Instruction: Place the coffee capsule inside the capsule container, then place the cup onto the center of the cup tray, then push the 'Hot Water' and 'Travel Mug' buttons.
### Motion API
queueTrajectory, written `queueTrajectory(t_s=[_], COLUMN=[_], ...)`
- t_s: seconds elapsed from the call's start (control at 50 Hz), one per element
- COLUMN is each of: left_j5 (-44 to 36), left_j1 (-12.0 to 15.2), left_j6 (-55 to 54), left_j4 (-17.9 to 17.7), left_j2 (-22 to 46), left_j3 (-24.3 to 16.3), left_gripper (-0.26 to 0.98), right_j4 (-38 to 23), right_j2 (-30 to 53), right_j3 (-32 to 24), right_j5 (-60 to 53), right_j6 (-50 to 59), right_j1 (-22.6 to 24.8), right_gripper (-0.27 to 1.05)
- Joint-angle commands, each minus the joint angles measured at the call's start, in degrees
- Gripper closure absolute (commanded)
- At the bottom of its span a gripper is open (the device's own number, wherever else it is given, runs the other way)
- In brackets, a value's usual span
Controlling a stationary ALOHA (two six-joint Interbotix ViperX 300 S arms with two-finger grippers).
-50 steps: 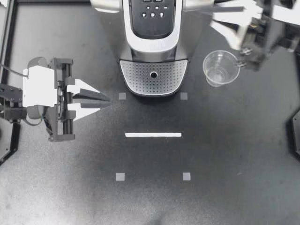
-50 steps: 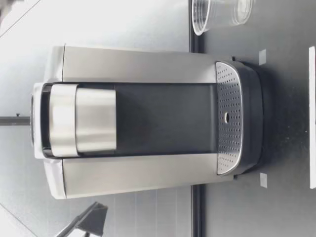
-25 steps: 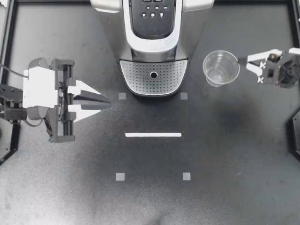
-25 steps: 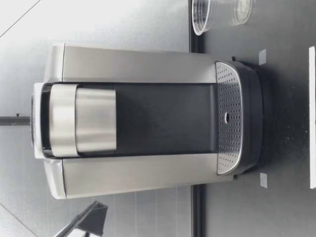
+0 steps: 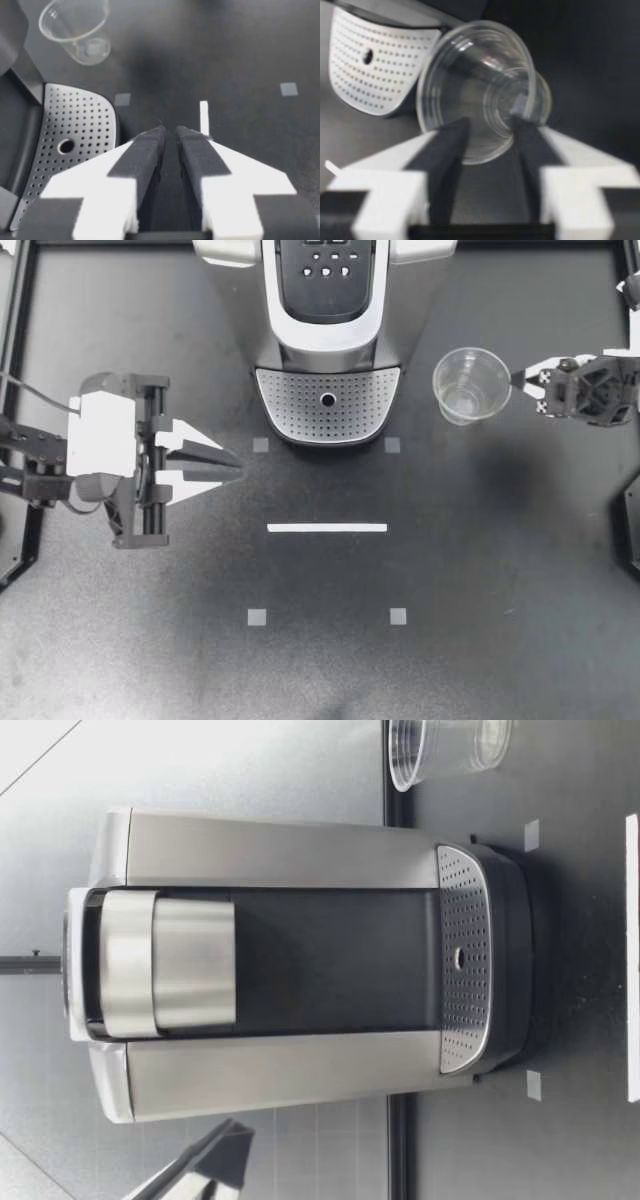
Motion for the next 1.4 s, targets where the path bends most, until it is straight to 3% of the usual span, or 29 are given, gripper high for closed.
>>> queueTrajectory(t_s=[0.0, 0.66, 0.76, 1.12, 1.38], left_j5=[-0.3, -0.3, -0.3, -0.3, -0.3], left_j1=[0.2, 0.2, 0.2, 0.2, 0.2], left_j6=[0.0, 0.0, 0.0, 0.0, 0.0], left_j4=[-0.2, -0.1, -0.1, -0.2, -0.2], left_j2=[-0.3, -0.1, -0.1, -0.1, -0.1], left_j3=[-0.7, -0.7, -0.8, -0.5, -0.5], left_gripper=[0.49, 0.49, 0.49, 0.49, 0.49], right_j4=[0.1, 0.0, -0.1, 0.3, 0.4], right_j2=[1.0, 8.8, 9.6, 7.6, 7.3], right_j3=[-1.2, -3.0, -3.2, -4.4, -8.3], right_j5=[-0.7, -1.4, -1.4, 0.5, -1.0], right_j6=[-0.1, -0.5, -0.5, 0.7, 8.7], right_j1=[-0.5, -0.4, -0.4, 0.0, 8.4], right_gripper=[0.25, 0.26, 0.32, 0.74, 0.75])
